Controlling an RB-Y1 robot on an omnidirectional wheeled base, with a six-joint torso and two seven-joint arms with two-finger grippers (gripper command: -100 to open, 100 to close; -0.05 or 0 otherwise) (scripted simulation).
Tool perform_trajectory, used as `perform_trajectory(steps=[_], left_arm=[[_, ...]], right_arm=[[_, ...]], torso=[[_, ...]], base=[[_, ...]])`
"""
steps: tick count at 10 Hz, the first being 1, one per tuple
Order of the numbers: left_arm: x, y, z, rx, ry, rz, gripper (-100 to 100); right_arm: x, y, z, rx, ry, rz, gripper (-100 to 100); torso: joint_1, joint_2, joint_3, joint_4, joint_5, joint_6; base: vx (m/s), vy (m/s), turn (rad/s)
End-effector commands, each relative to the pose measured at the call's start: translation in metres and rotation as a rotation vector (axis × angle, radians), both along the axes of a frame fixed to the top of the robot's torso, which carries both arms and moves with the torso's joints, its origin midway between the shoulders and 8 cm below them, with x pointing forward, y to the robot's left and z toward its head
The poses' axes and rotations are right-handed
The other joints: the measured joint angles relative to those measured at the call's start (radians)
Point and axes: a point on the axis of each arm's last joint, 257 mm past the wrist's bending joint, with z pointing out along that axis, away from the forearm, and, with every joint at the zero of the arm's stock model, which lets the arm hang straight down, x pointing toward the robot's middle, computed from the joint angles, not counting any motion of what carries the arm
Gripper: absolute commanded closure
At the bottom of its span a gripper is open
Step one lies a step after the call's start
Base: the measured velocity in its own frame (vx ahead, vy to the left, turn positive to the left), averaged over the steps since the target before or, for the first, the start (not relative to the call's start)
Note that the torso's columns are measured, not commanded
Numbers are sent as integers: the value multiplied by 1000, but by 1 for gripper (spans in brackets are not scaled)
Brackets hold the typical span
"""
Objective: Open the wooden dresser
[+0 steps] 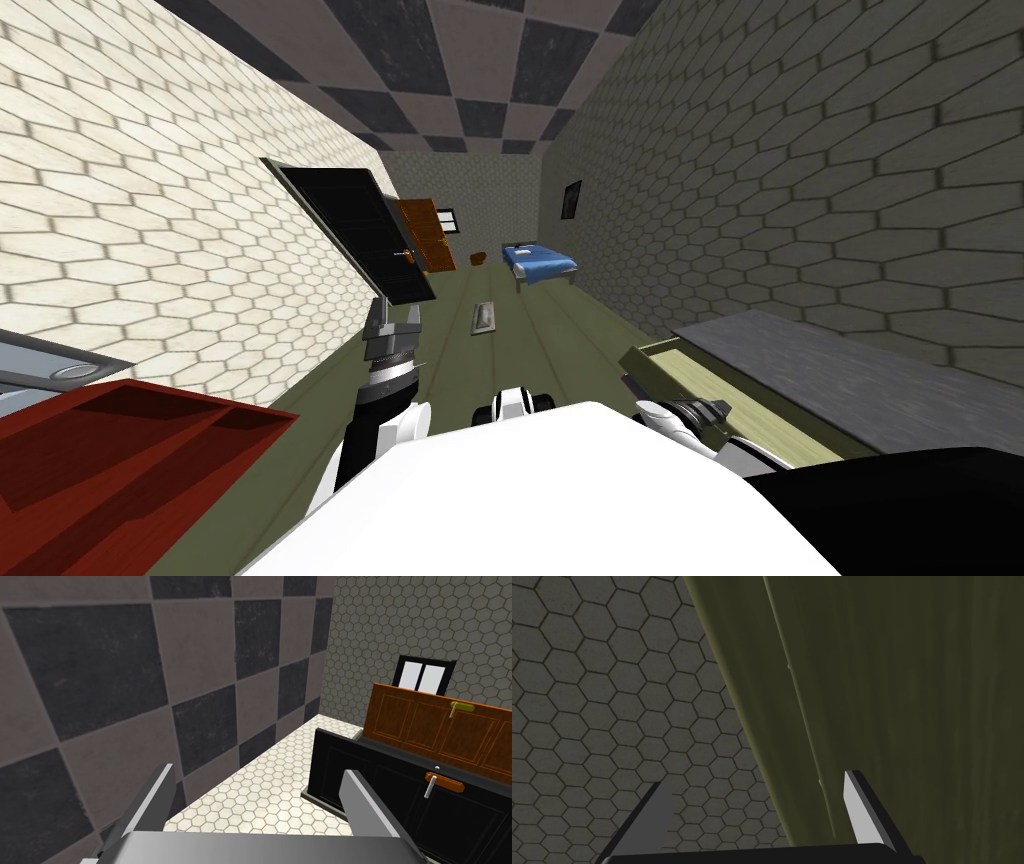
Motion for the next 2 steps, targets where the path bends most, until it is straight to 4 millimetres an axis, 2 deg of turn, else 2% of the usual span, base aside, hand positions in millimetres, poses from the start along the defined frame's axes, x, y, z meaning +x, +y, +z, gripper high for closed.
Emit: perform_trajectory(steps=[1,2], left_arm=[[0,0,0,0,0,0,0],[0,0,0,0,0,0,0]], right_arm=[[0,1,-1,2,0,0,0],[0,1,-2,5,1,1,0]], torso=[[-1,0,0,0,-1,0],[-1,0,0,0,-1,0]], base=[[0,0,0],[0,0,0]])
